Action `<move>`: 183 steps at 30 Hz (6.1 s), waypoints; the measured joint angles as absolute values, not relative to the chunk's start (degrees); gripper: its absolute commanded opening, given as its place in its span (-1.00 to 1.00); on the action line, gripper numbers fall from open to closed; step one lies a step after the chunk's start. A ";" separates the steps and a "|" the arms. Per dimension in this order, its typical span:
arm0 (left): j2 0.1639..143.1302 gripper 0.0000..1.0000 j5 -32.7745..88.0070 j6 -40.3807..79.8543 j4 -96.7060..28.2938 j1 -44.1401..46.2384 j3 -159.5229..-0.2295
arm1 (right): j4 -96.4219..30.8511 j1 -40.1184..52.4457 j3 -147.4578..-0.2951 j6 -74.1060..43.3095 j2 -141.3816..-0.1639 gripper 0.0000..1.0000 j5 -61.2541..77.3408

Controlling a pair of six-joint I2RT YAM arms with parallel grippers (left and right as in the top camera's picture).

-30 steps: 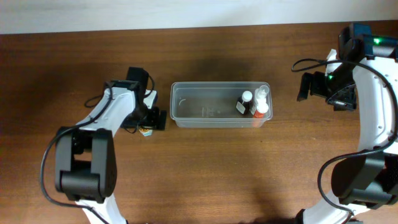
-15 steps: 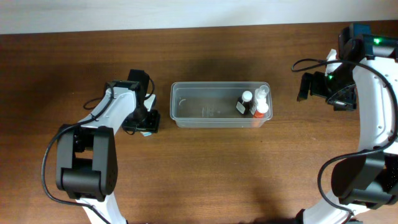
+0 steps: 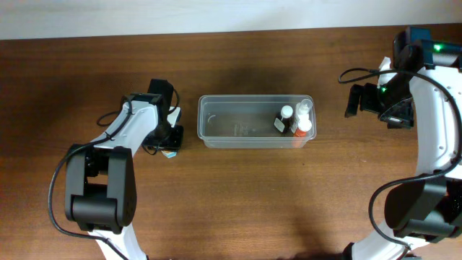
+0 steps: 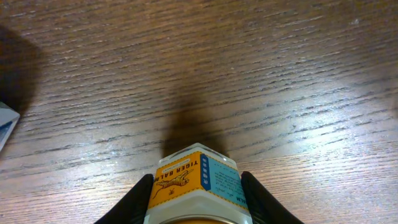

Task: Pack container
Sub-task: 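Carry the jar into the container next to the bottles and release, then move the left gripper to the white Panadol box and grasp it, then place the Panadol box into the container's left side and release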

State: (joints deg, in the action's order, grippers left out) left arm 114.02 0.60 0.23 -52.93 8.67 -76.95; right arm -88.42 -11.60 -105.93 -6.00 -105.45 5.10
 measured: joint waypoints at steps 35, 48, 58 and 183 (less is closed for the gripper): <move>110.15 -0.99 1.52 0.23 -53.67 36.73 -100.55 | -88.40 -11.60 -105.93 -5.54 -105.45 0.97 5.10; 120.77 -0.99 3.92 6.61 -45.60 38.48 -100.36 | -88.40 -11.60 -105.91 -5.54 -105.45 0.96 5.10; 124.57 -0.99 4.14 14.96 -42.24 39.11 -100.33 | -88.40 -11.60 -105.91 -5.54 -105.45 0.97 5.10; 111.18 -0.07 -2.66 -27.70 -67.46 26.20 -110.37 | -88.40 -11.60 -105.89 -5.10 -105.45 0.97 5.10</move>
State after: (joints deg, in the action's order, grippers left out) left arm 111.18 -2.66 -27.70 -67.46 26.20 -110.37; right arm -88.40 -11.60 -105.89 -5.10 -105.45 5.10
